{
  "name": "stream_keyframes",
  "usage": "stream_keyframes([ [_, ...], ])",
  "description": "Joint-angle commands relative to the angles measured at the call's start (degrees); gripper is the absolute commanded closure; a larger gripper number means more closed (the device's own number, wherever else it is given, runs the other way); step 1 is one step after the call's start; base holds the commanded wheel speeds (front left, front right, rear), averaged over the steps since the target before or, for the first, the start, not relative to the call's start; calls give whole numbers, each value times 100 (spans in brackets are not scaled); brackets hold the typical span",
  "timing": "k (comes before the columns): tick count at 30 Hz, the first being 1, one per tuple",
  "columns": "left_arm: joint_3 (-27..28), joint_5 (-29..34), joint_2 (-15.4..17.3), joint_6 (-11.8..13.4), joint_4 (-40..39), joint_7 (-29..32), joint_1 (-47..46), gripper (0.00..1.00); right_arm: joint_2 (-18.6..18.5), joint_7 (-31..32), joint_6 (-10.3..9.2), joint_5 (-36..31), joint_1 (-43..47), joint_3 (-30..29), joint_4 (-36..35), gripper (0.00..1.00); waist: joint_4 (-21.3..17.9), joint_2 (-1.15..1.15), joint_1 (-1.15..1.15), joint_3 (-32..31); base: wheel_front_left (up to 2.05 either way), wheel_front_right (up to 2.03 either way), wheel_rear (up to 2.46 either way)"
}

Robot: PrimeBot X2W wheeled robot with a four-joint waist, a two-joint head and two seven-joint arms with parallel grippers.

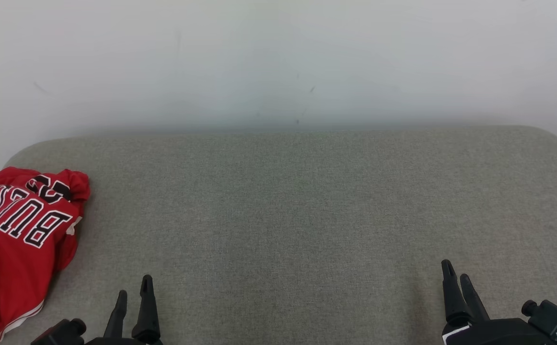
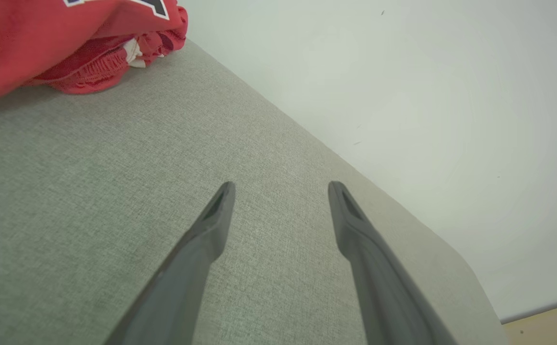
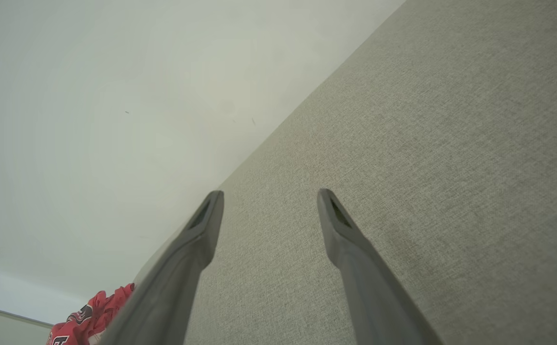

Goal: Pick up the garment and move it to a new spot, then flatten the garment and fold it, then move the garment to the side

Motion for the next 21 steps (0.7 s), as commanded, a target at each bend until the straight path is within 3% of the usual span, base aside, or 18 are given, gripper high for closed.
stream_keyframes([
  [1,-23,235,54,17,-65,-62,2,0,-18,-38,10,-181,-2,13,-41,0,3,0,0,-3,0,0,0],
  [21,-502,1842,313,329,-165,-385,25,0,-22,-227,13,-1617,71,119,-32,0,35,0,0,-76,0,0,0],
])
